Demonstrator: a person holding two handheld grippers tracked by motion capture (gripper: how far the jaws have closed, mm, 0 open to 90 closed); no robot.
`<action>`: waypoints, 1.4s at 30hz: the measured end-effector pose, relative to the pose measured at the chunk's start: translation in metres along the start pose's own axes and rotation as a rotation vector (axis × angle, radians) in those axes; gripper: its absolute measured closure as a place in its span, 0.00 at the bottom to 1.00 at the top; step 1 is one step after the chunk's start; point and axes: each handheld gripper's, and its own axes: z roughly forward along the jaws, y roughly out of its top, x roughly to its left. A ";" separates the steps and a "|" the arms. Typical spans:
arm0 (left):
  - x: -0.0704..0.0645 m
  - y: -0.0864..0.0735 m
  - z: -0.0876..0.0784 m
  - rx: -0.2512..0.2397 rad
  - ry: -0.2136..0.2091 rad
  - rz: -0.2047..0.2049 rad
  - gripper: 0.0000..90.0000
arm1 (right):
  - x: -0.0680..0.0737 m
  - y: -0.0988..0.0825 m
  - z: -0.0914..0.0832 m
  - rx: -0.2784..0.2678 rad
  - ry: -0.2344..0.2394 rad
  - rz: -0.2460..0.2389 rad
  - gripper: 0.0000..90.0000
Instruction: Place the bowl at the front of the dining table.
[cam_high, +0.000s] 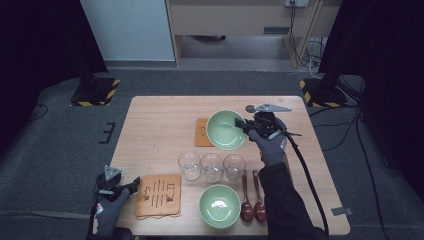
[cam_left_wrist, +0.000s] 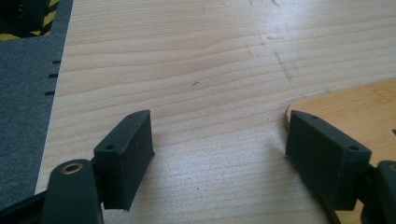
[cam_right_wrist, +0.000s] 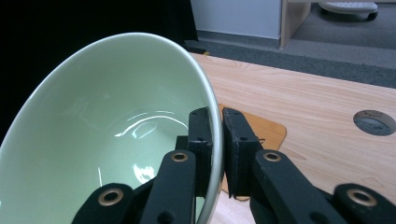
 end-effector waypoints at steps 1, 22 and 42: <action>0.000 0.000 0.000 0.002 -0.001 0.004 0.24 | -0.001 0.001 0.003 0.003 -0.006 0.002 0.92; 0.002 0.002 0.004 0.023 -0.032 -0.006 0.06 | -0.024 0.009 0.058 0.019 -0.074 0.036 0.92; 0.003 0.002 0.004 0.032 -0.021 -0.015 0.03 | -0.049 -0.004 0.119 0.112 -0.097 0.080 0.92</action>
